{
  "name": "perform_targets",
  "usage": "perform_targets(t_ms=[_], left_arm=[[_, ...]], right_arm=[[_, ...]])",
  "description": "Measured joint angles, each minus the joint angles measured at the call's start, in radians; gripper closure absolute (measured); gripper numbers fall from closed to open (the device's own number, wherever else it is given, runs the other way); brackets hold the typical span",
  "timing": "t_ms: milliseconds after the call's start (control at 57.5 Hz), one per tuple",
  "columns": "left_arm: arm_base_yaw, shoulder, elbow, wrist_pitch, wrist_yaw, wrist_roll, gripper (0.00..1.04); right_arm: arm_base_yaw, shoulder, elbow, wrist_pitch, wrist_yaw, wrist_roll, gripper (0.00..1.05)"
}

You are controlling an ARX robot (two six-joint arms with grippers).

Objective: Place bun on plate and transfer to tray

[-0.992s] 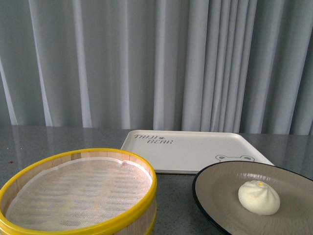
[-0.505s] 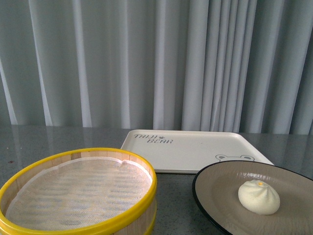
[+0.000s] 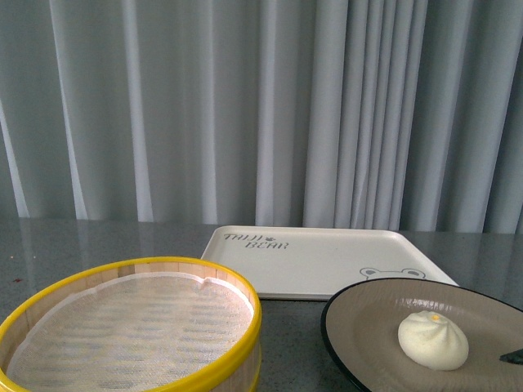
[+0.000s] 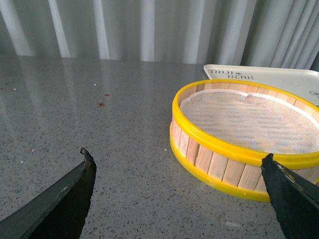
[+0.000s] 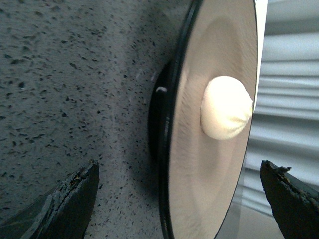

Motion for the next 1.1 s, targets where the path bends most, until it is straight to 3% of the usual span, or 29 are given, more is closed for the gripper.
perform_targets(t_ms=[70, 592, 905, 1096], left_arm=[[0.0, 0.0, 0.0, 0.0, 0.0, 0.0, 0.07], [0.0, 0.0, 0.0, 0.0, 0.0, 0.0, 0.07], [0.0, 0.0, 0.0, 0.0, 0.0, 0.0, 0.07], [0.0, 0.0, 0.0, 0.0, 0.0, 0.0, 0.07]], right_arm=[[0.001, 0.009, -0.01, 0.024, -0.004, -0.034, 0.11], [-0.047, -0.026, -0.042, 0.054, 0.009, -0.154, 1.02], [-0.093, -0.065, -0.037, 0.119, 0.047, -0.201, 1.02], [-0.119, -0.11, 0.034, 0.06, 0.023, -0.225, 1.02]])
